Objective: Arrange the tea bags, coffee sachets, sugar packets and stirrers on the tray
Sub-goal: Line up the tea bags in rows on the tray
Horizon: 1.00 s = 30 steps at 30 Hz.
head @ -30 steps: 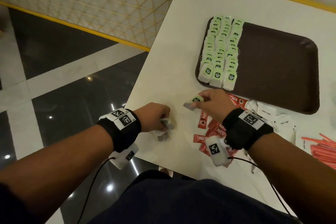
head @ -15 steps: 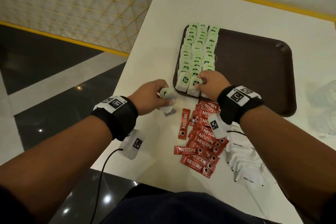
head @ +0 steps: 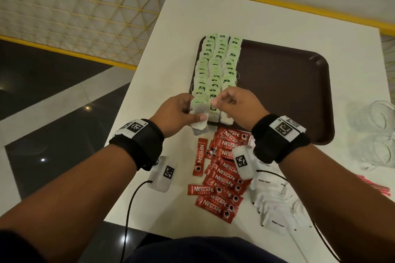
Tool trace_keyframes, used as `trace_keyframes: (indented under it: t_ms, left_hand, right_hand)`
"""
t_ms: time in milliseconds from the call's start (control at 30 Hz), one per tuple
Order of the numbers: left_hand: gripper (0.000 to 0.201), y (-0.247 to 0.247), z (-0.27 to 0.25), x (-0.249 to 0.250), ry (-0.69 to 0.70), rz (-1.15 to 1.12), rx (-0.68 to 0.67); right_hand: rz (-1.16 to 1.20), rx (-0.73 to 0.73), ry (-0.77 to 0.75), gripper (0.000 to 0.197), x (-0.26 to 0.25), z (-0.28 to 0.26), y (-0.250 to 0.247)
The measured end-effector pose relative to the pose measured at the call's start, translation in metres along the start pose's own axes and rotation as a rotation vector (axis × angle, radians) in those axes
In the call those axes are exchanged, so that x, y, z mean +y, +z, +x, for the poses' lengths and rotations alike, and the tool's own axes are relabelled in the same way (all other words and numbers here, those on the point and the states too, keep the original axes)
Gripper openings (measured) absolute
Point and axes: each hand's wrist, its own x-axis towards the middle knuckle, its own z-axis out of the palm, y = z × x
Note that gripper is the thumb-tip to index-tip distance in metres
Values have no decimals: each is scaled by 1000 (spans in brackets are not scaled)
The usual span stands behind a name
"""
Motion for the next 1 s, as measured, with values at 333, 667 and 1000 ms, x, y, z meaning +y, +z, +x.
trace_keyframes:
  t_ms: [333, 667, 1000]
  left_hand:
    - [26, 23, 24, 17, 26, -18, -59]
    - [40, 28, 33, 17, 75, -12, 18]
    - [19, 22, 33, 19, 82, -83, 74]
  right_hand:
    - [252, 22, 78, 20, 19, -8, -12]
    - [735, -27, 256, 27, 21, -15, -25]
    - [603, -1, 232, 25, 27, -12, -28]
